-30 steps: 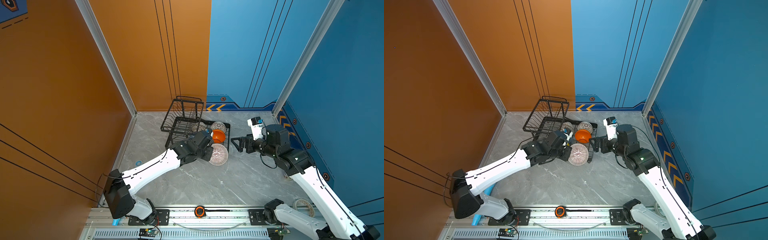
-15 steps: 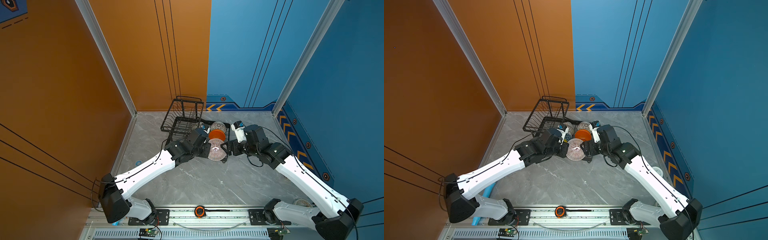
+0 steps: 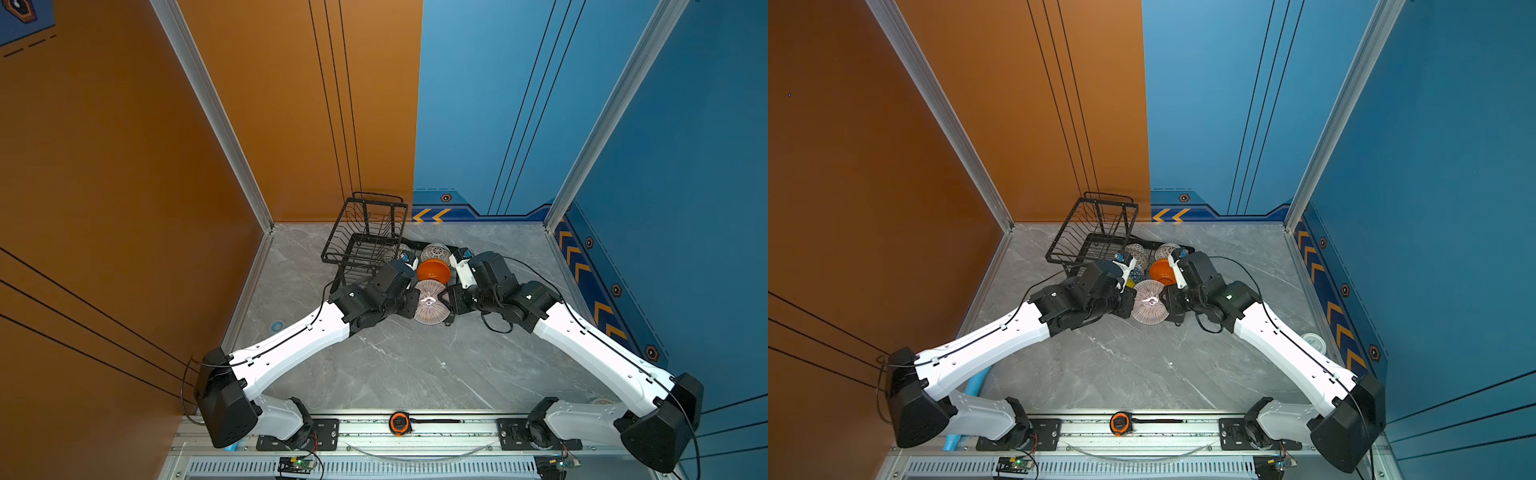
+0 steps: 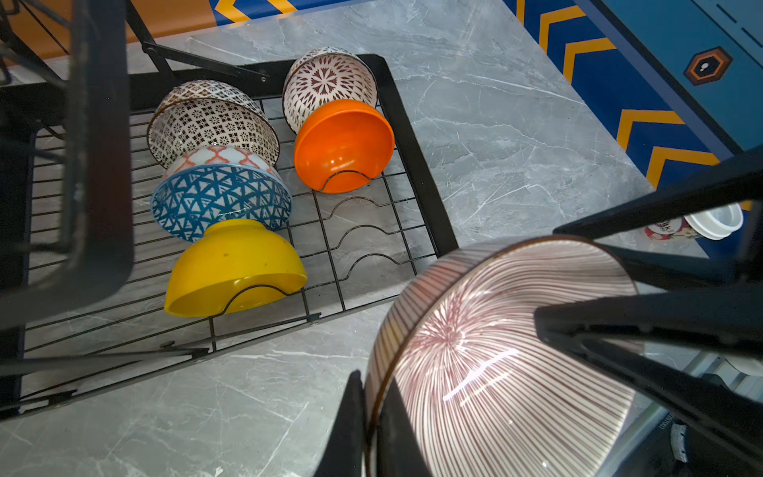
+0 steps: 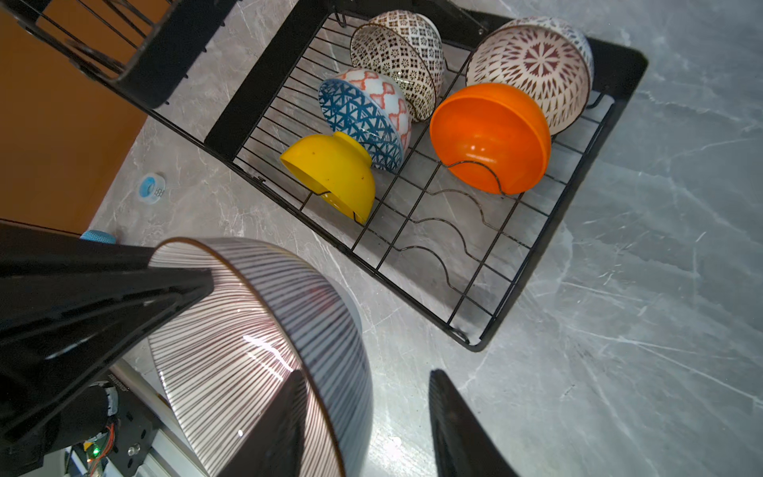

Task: Load bowls into a dish rack
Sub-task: Place the bowl in the dish rack.

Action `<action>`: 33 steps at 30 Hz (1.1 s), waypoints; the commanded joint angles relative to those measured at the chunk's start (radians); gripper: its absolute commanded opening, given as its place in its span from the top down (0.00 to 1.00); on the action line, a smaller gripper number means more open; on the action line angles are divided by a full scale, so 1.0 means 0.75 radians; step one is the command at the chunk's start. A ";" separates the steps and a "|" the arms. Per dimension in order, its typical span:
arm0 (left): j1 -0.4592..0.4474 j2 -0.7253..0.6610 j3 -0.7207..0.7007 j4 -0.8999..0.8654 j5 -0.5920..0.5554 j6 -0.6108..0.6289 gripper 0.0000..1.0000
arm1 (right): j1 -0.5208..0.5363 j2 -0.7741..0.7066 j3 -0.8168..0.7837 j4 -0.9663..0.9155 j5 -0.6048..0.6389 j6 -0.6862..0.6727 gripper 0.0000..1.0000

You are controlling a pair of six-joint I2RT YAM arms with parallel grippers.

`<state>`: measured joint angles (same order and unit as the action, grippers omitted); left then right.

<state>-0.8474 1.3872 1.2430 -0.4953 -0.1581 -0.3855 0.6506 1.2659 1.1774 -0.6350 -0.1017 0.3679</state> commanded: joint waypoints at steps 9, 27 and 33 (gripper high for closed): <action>0.018 -0.090 -0.037 0.114 -0.005 -0.008 1.00 | 0.034 0.045 0.025 0.038 0.002 0.027 0.71; 0.043 -0.168 -0.127 0.100 0.056 0.013 0.87 | 0.045 0.025 0.041 0.043 0.037 0.000 1.00; 0.048 -0.178 -0.099 -0.046 0.066 0.085 0.35 | 0.045 0.000 0.051 0.043 0.171 -0.099 1.00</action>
<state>-0.8177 1.2682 1.1595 -0.4458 -0.1204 -0.3634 0.6865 1.3037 1.1778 -0.6147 -0.0395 0.3473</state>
